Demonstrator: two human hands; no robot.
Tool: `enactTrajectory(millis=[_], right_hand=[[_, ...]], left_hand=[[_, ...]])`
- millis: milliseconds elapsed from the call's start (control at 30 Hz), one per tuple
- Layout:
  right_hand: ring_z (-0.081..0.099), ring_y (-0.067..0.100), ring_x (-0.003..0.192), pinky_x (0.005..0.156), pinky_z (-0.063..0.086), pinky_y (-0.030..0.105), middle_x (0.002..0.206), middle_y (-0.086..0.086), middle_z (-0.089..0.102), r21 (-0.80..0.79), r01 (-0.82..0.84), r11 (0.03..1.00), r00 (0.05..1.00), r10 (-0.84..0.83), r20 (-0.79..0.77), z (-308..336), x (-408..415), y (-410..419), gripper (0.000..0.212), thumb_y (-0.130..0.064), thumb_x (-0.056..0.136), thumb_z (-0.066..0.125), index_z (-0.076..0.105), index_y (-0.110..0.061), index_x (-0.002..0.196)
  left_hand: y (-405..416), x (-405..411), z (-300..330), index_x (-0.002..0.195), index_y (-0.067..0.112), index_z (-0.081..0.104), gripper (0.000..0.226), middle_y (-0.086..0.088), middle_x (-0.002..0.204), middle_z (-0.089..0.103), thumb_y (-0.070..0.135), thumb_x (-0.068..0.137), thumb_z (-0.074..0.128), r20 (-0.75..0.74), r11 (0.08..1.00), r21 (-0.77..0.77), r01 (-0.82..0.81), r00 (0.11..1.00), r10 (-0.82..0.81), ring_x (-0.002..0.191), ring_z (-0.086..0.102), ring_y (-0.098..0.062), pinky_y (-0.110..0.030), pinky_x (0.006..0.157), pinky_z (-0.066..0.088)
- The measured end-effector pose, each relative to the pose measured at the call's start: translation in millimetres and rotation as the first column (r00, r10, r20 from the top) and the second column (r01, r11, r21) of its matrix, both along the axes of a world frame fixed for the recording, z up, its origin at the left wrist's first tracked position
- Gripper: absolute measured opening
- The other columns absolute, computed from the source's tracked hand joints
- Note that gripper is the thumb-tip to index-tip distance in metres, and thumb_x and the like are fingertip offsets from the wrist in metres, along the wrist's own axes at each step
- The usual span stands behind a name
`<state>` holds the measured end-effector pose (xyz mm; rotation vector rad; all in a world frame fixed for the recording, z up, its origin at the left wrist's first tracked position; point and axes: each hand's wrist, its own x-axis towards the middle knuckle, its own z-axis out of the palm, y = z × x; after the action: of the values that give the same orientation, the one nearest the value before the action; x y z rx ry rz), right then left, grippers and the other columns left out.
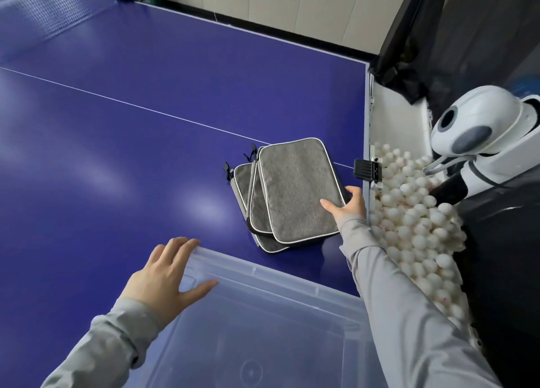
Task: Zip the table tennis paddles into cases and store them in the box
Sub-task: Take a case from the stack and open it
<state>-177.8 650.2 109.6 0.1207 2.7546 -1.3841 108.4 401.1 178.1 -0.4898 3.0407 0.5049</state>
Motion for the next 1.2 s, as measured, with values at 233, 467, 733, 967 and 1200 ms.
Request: enactTrajectory(millis=[233,467,733,967,1200], right_hand=[[0.056,0.024,0.102,0.094,0.045,0.033,0.114,0.012,0.056,-0.224,0.043,0.974,0.991,-0.07,-0.116,43.4,18.9,-23.4,0.056,-0.021,0.065,0.082,0.049,-0.013,0.11],[0.057,0.012,0.088,0.078,0.045,0.012,0.099,-0.004,0.057,-0.348,-0.02,0.937,0.976,-0.057,-0.21,91.6,67.7,-59.9,0.052,-0.018,0.064,0.083,0.048,-0.022,0.103],[0.058,0.012,0.094,0.085,0.047,0.022,0.103,-0.004,0.058,-0.321,-0.047,0.946,0.982,-0.016,-0.188,121.2,176.2,-131.4,0.054,-0.019,0.064,0.083,0.051,-0.021,0.107],[0.051,-0.002,0.093,0.086,0.037,0.007,0.098,-0.016,0.053,-0.353,-0.121,0.928,0.983,0.062,-0.172,126.1,296.3,-233.3,0.053,-0.011,0.065,0.082,0.049,-0.022,0.105],[0.051,-0.013,0.092,0.079,0.037,-0.001,0.099,-0.015,0.054,-0.332,-0.202,0.921,0.974,0.156,-0.162,97.1,400.3,-327.7,0.055,-0.009,0.062,0.083,0.047,-0.035,0.094]], left_hand=[[-2.9,0.4,-3.5,0.139,0.029,0.033,0.111,0.017,0.134,0.036,0.094,0.052,0.005,0.066,1.0,-0.02,0.01,0.998,-0.009,0.12,0.039,-0.011,-0.028,0.06,0.05],[-9.7,2.0,-7.7,0.143,0.026,0.028,0.087,0.01,0.142,0.034,0.078,0.075,0.035,-0.042,0.979,0.206,-0.012,0.999,0.021,0.128,0.037,-0.017,-0.032,0.103,0.036],[-86.2,21.7,14.6,0.134,0.02,0.043,0.05,0.003,0.124,0.051,0.044,0.091,0.052,-0.14,0.578,0.807,-0.12,0.912,0.385,0.107,0.05,-0.011,-0.026,0.091,0.036],[-198.1,80.0,29.9,0.138,0.016,0.032,0.057,0.003,0.096,0.061,0.041,0.091,0.052,0.002,0.193,0.974,-0.115,0.864,0.503,0.078,0.061,-0.013,-0.028,0.063,0.049],[-286.4,160.1,27.5,0.126,0.018,0.047,0.051,-0.006,0.093,0.066,0.038,0.083,0.066,0.015,0.133,0.978,-0.161,0.689,0.725,0.072,0.064,-0.016,-0.026,0.06,0.052]])
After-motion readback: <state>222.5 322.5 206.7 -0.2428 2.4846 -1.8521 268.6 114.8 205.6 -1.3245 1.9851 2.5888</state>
